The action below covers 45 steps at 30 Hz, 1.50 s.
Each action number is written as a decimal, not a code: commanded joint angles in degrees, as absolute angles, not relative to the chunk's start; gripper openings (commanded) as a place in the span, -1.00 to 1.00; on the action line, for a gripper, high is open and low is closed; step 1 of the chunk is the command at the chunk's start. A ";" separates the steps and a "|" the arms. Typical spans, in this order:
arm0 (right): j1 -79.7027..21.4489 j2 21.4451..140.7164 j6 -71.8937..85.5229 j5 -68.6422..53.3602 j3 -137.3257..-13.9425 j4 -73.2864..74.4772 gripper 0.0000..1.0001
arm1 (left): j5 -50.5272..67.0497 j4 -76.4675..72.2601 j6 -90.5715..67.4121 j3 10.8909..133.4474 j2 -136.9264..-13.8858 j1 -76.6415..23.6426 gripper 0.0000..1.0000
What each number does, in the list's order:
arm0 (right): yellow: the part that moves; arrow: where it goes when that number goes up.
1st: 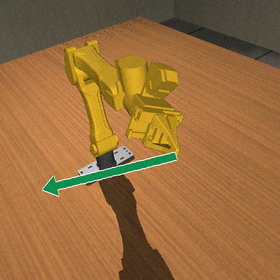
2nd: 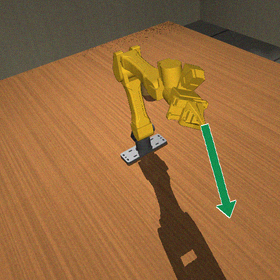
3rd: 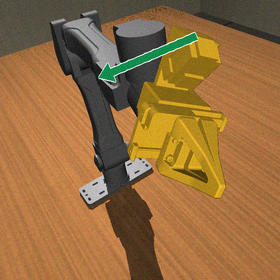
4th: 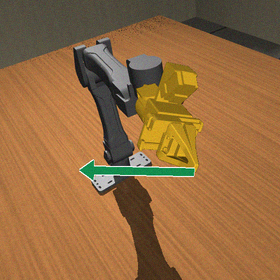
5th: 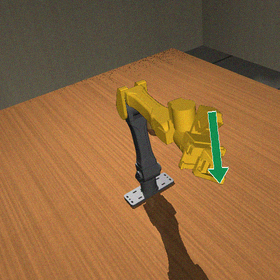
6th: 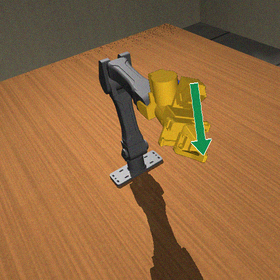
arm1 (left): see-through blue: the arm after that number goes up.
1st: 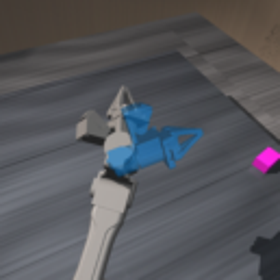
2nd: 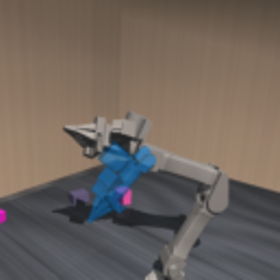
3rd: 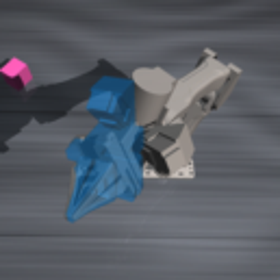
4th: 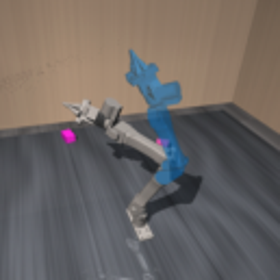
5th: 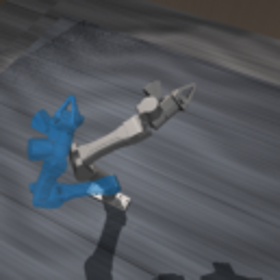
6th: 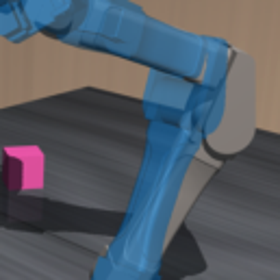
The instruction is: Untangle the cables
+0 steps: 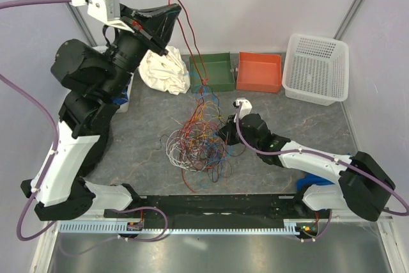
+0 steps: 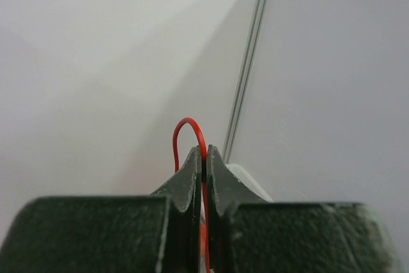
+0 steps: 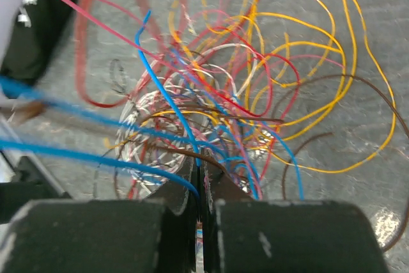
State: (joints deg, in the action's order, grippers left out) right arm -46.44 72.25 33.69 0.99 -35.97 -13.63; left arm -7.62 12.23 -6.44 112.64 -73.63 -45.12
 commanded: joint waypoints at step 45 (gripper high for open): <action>-48.87 52.48 22.59 11.43 -45.52 3.71 0.60 | -9.23 5.89 1.14 124.19 -78.22 -45.18 -0.96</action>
